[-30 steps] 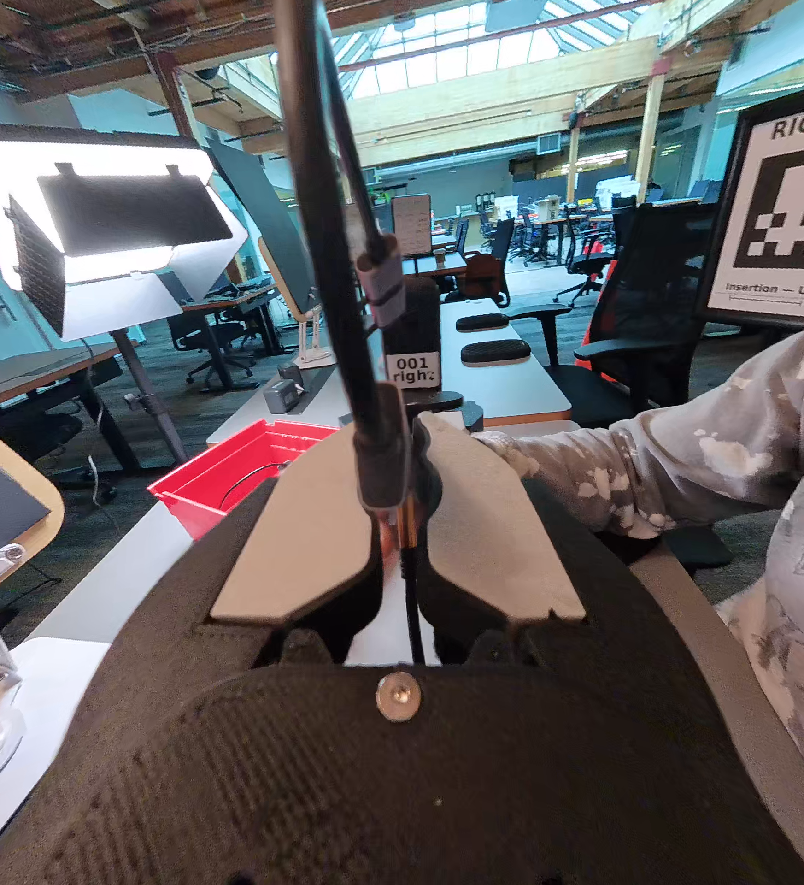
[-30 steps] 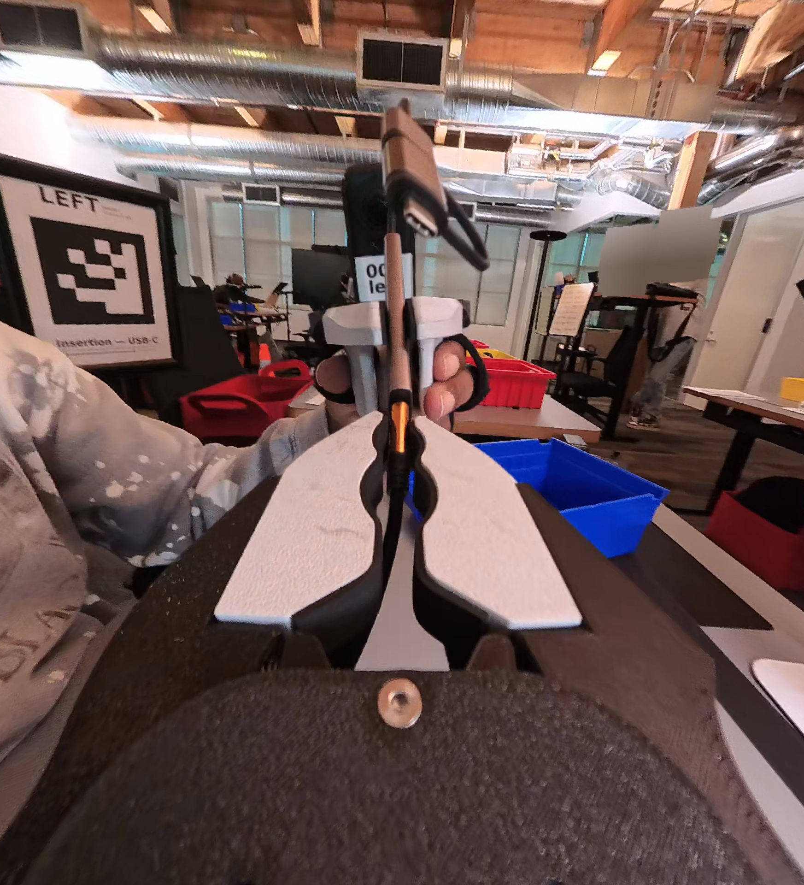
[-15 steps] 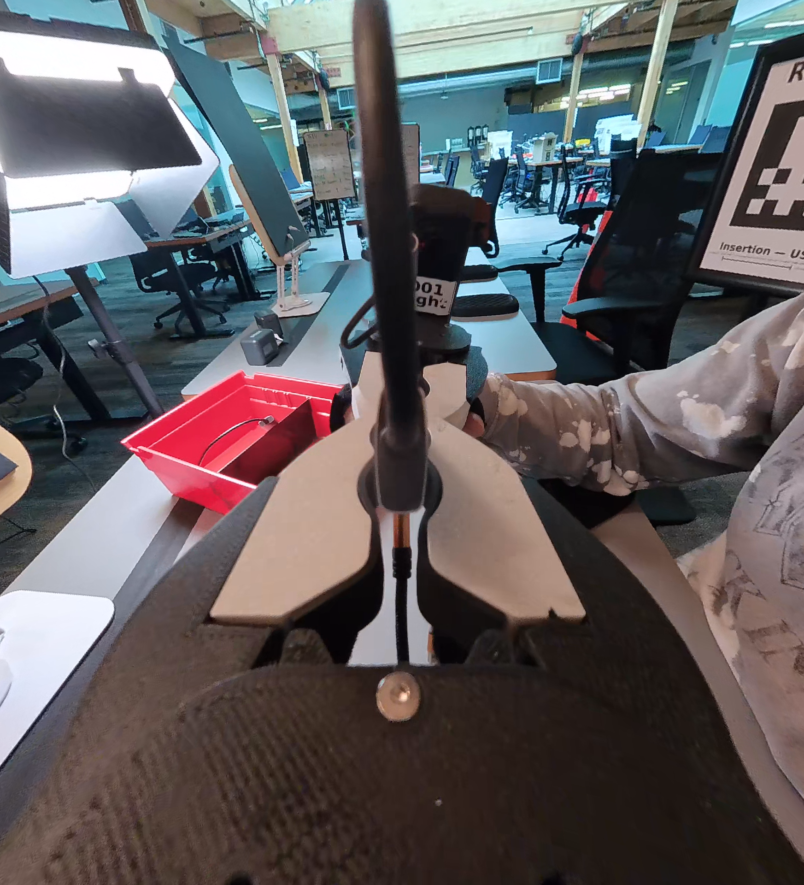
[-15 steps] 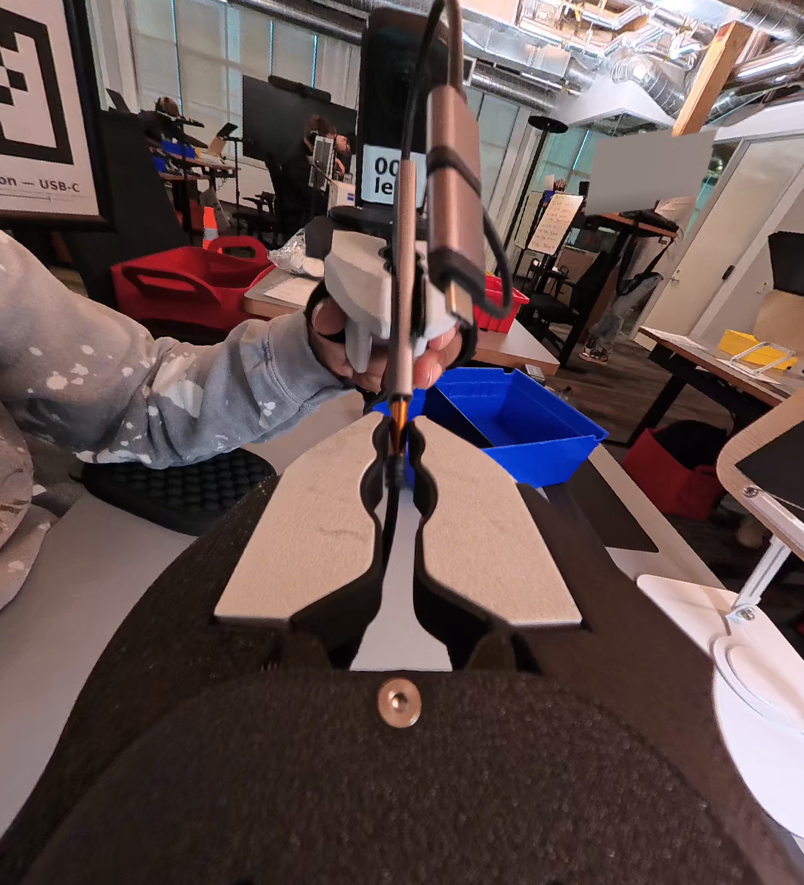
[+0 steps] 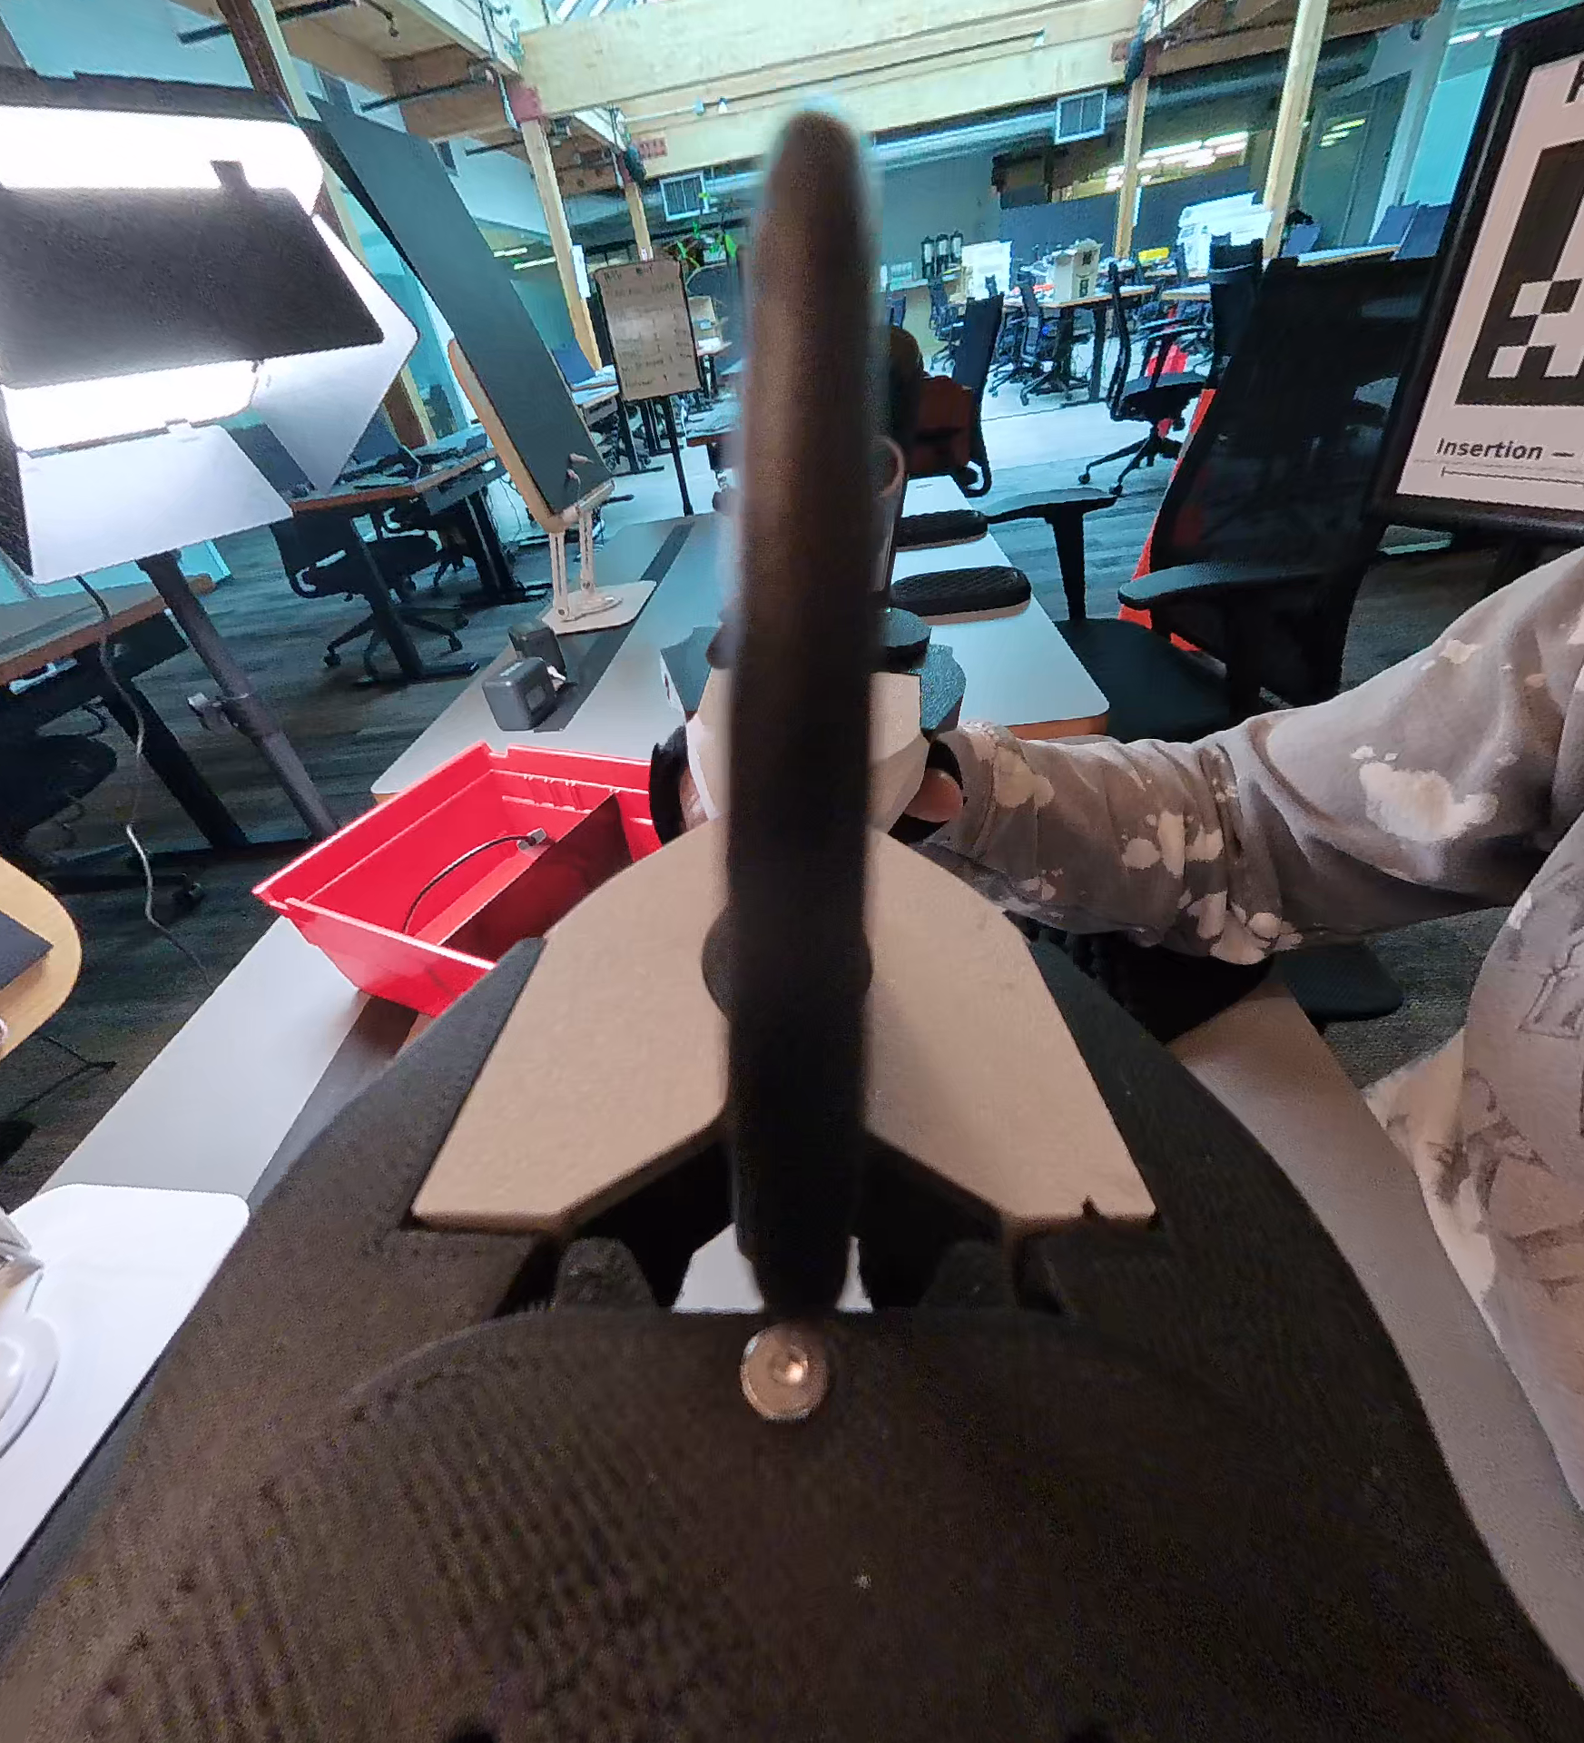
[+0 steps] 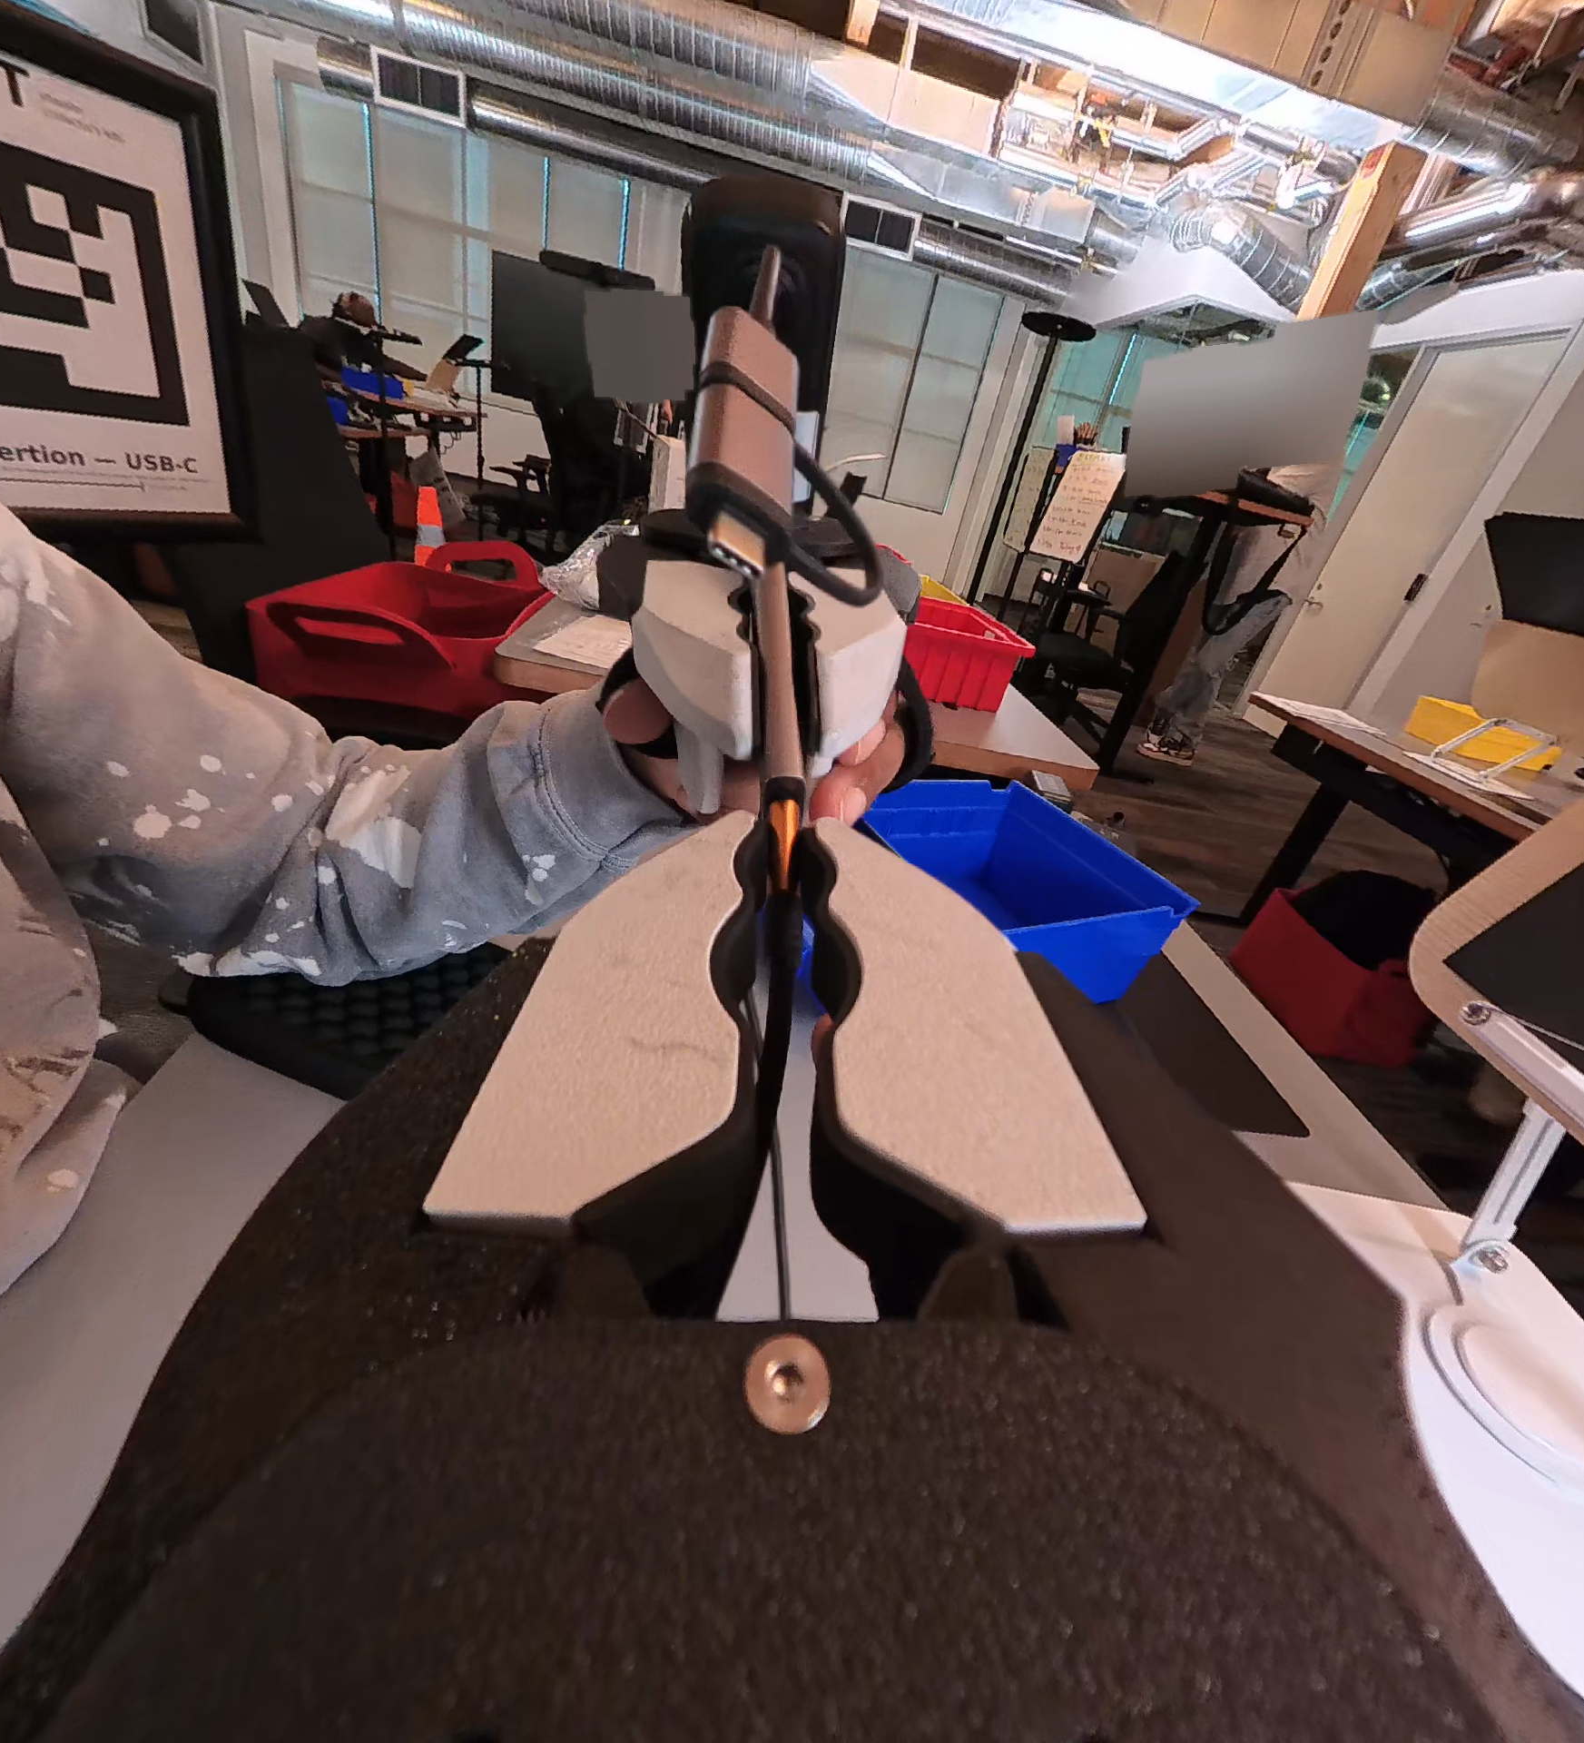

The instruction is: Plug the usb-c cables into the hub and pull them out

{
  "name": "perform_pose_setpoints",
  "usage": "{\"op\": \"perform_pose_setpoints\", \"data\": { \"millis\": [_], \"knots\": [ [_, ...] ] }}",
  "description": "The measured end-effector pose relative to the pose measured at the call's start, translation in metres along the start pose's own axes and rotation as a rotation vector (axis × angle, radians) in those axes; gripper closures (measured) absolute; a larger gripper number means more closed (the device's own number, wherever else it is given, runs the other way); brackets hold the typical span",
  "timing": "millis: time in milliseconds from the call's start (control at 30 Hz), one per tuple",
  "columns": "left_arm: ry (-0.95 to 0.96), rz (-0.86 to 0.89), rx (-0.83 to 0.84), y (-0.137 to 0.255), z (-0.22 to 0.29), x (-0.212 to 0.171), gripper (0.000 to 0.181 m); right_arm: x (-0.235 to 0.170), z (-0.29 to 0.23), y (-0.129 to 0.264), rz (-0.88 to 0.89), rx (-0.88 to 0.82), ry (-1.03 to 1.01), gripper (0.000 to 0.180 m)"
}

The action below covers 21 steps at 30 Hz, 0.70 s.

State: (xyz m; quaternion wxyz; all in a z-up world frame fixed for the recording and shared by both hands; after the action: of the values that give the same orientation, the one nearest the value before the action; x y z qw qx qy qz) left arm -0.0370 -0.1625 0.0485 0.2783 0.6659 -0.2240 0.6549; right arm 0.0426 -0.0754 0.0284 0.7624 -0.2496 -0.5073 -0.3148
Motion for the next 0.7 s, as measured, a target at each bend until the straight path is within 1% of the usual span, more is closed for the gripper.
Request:
{"op": "perform_pose_setpoints", "data": {
  "millis": [33,133,300,433,700],
  "knots": [
    [-0.003,-0.006,0.006,0.0004,-0.0003,0.0,0.168,0.001,-0.0001,0.0001,0.002,-0.001,0.0,0.174],
    [-0.006,-0.002,0.01,0.0025,-0.001,-0.0001,0.158,0.0044,-0.0011,0.0006,0.021,0.002,-0.001,0.173],
    [-0.028,-0.017,-0.001,0.0014,0.0025,-0.0001,0.169,0.0054,-0.0016,0.0001,0.03,0.0,-0.002,0.173],
    [-0.051,-0.049,0.005,0.0013,0.0051,0.0001,0.17,0.005,-0.004,-0.0001,0.013,0.01,0.021,0.174],
    [-0.057,-0.107,-0.007,-0.0001,0.0052,-0.0058,0.169,0.0006,-0.0077,-0.0005,-0.08,0.022,0.065,0.174]
  ]
}}
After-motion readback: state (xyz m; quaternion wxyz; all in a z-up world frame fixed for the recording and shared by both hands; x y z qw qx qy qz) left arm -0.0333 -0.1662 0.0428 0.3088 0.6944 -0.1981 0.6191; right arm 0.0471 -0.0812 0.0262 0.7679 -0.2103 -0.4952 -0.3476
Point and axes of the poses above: each gripper's, where its closed fingertips meet, y back along the fingers, x out of its top, z = x × y across the jaws, the point moved 6 cm from there along y, back along the fingers, and after that the axes turned 9 degrees about y, right-handed, at the moved point
